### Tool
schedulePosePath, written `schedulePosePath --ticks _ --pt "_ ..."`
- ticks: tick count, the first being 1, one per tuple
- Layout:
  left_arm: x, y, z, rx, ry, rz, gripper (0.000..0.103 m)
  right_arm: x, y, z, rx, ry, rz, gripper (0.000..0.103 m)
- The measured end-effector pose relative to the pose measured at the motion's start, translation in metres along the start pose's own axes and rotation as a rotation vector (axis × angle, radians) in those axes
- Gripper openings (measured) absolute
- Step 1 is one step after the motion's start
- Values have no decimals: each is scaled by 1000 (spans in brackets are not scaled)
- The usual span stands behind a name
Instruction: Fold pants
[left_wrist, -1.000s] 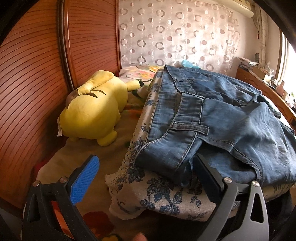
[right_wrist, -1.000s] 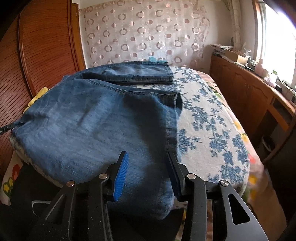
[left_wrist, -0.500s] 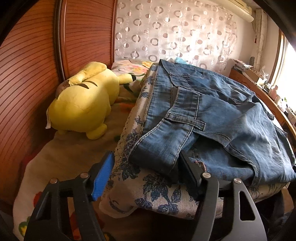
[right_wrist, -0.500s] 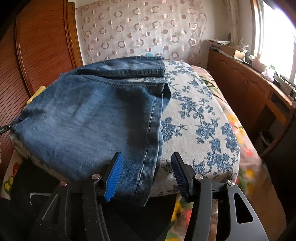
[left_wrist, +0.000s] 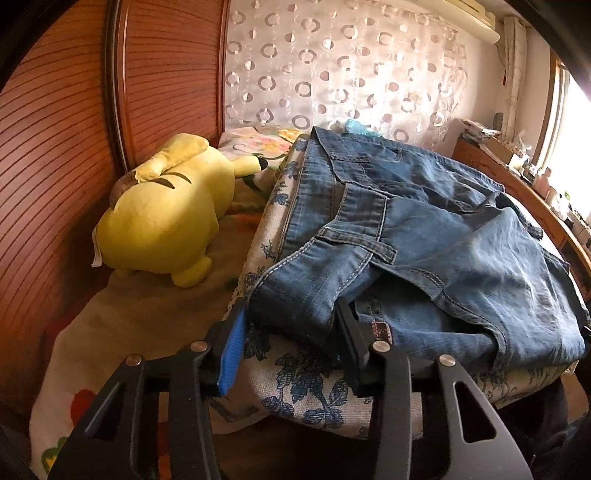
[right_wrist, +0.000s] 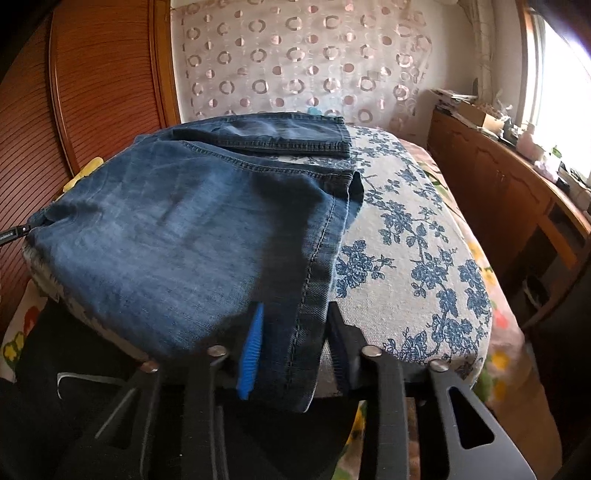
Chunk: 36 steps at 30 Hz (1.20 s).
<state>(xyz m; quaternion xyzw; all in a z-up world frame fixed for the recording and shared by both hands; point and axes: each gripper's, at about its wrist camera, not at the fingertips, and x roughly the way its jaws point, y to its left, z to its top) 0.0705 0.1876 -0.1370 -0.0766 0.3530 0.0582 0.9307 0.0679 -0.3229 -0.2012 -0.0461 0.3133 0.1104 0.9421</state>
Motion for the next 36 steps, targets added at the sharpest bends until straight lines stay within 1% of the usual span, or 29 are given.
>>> schedulePosePath --ticks 1,2,3,4,6,11,13,20,23,30,36 --pt "-1 0 1 3 -4 1 43 0 0 0 1 0 3 24" --pt "-4 -2 1 6 -15 -4 38 0 -1 0 2 0 7 21" --pt "-7 -3 2 9 -25 -11 31 0 -2 0 1 1 12 20" --pt "-10 -5 4 15 -35 -27 28 0 -1 1 0 2 17 17" --pt "-16 -11 8 29 -50 -37 18 -2 1 2 -2 -5 24 15" --pt "-32 -19 23 43 -97 -50 17 -8 1 8 4 -31 43 15" --pt "-34 -22 28 54 -102 -52 13 -12 0 11 7 -49 49 15" --pt "-39 -31 45 64 -130 -60 10 -21 -4 24 4 -112 65 14" --pt "-41 -37 52 72 -145 -66 10 -21 -6 35 -9 -137 67 14" --pt "-42 -50 76 104 -179 -70 9 -7 -16 62 -6 -192 88 14" --pt "-41 -57 97 113 -200 -69 9 13 -25 75 11 -201 93 14"
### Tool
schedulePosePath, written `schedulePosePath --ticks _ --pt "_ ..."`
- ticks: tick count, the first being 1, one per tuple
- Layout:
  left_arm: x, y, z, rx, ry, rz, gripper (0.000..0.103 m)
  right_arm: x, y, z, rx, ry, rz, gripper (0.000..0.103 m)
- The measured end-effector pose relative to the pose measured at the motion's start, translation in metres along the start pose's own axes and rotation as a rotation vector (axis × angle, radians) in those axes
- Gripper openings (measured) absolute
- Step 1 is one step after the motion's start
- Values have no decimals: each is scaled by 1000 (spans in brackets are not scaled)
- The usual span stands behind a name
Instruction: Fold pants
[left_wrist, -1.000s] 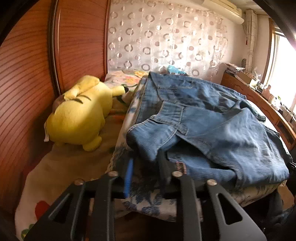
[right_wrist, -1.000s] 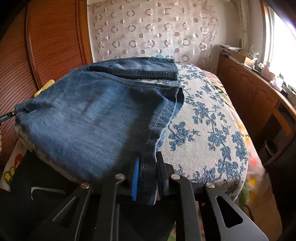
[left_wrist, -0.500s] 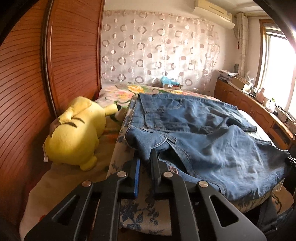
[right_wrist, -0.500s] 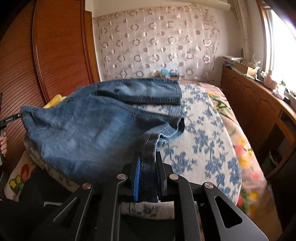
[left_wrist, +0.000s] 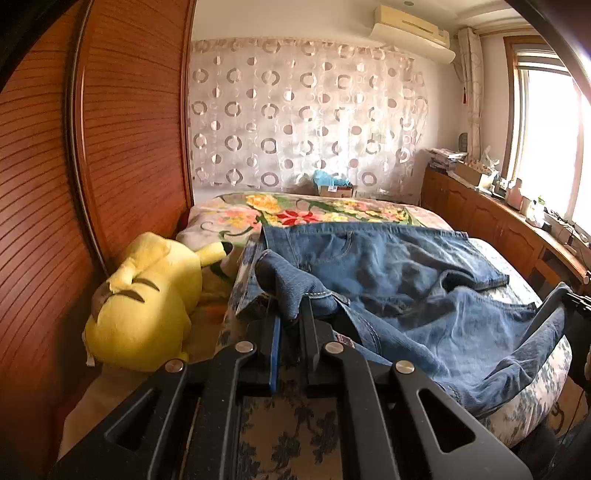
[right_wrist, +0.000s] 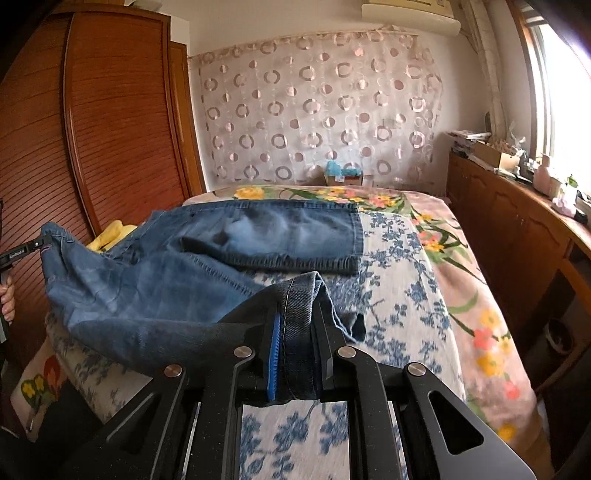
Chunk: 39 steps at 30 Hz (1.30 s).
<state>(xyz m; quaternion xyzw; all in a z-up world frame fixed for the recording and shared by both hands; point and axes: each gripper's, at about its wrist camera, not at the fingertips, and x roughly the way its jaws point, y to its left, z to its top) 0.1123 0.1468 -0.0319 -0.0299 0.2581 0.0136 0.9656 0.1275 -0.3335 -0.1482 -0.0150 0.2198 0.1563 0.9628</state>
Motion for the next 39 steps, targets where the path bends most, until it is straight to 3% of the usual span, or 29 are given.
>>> schedulePosePath --ticks 16,26,39 --pt "57 -16 22 34 62 13 9 81 -15 25 -10 60 14 14" --pt "92 -19 22 37 107 10 9 109 -23 37 3 113 33 14" --pt "96 -20 77 54 16 15 8 105 -29 74 -47 64 15 14"
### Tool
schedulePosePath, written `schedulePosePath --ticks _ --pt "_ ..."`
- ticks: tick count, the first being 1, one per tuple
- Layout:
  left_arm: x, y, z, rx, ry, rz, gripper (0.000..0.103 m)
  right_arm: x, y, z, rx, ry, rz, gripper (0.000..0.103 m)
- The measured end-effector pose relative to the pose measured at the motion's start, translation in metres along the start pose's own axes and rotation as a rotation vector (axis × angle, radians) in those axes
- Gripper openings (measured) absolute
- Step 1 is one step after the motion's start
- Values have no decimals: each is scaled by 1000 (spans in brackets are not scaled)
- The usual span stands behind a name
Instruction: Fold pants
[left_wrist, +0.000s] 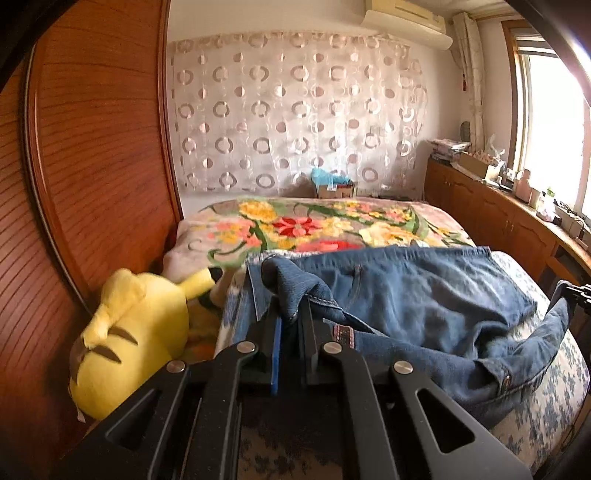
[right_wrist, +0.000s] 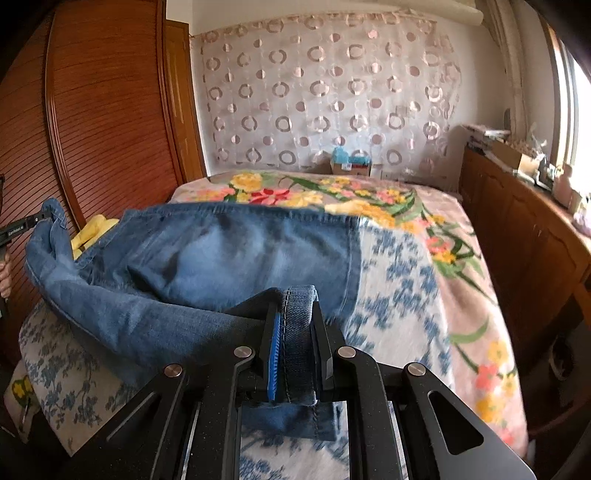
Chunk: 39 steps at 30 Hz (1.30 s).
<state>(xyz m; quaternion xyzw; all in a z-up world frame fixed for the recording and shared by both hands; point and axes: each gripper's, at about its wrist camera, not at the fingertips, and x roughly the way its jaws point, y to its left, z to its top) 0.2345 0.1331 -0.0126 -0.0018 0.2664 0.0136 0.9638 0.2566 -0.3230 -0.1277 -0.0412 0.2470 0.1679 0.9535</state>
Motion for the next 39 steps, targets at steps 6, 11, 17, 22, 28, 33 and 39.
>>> schedulePosePath --ticks 6,11,17,22,28,33,39 --pt "17 -4 26 22 -35 -3 8 2 -5 24 -34 -28 -32 14" --pt "33 -6 30 29 -30 -8 8 15 -1 29 -56 -26 -46 14" --pt "51 -4 40 28 -32 -7 8 32 -5 36 -51 -7 -49 14" --pt "69 -7 46 50 -23 -5 8 36 -4 45 -58 -5 -58 14" --pt "89 -6 45 49 0 7 8 50 -3 46 -68 17 -67 14" --pt "103 -8 41 58 25 4 8 58 -2 50 -77 39 -69 14" --pt "119 -9 38 65 61 20 8 69 -5 54 -89 72 -68 14"
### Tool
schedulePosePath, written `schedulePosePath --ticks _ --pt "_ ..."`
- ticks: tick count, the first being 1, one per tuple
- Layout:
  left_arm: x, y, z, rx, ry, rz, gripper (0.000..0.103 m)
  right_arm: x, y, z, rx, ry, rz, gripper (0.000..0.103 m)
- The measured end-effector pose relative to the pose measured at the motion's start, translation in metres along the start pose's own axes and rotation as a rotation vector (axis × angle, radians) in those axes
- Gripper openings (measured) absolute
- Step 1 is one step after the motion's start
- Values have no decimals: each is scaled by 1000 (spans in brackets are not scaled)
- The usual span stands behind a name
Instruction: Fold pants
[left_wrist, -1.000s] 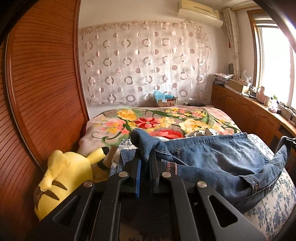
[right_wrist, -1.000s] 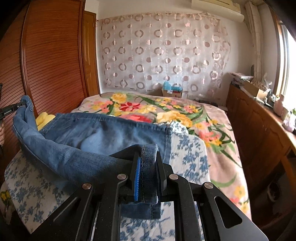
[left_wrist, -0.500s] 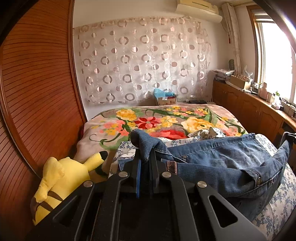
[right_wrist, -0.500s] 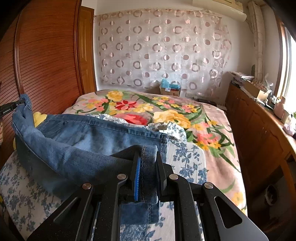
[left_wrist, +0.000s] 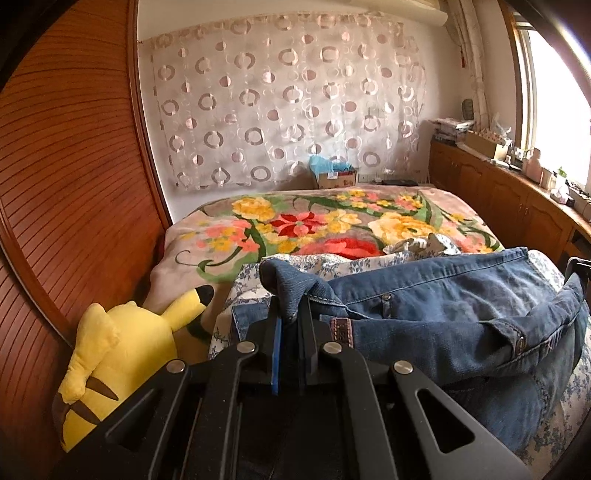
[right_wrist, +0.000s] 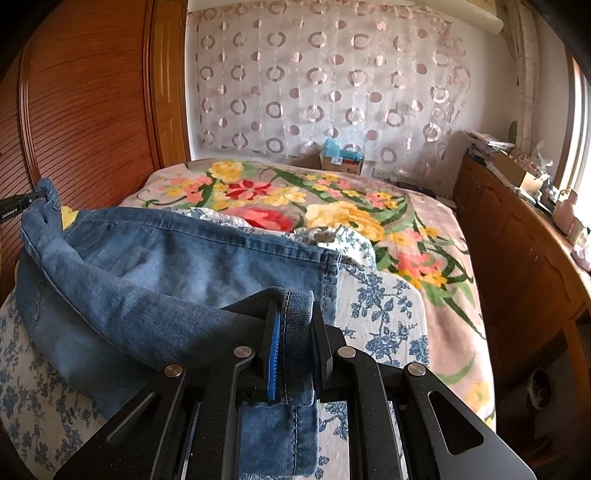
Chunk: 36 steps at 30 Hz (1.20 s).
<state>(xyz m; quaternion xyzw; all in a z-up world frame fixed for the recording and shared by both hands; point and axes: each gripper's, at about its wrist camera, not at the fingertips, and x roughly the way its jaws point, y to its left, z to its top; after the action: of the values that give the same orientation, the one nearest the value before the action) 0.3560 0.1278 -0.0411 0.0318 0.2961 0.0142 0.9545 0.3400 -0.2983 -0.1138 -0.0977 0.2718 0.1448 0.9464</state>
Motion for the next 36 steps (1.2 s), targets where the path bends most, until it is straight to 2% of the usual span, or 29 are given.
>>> schedulePosePath --ticks 14,23,28,31,32,35,36 --pt "37 15 24 -20 19 77 8 19 -3 33 20 -11 -16 14" --pt "61 23 24 -47 48 81 8 54 0 47 28 11 -38 14" --pt "63 18 16 -33 92 68 9 64 2 41 46 44 -29 14" --pt "58 16 13 -33 93 69 16 62 0 45 53 46 -31 29" --pt "54 16 11 -36 92 67 24 59 0 46 54 39 -40 37" --pt "40 13 6 -34 88 57 35 47 2 49 67 19 -47 44" --pt "34 12 5 -35 81 51 45 43 4 49 64 10 -39 44"
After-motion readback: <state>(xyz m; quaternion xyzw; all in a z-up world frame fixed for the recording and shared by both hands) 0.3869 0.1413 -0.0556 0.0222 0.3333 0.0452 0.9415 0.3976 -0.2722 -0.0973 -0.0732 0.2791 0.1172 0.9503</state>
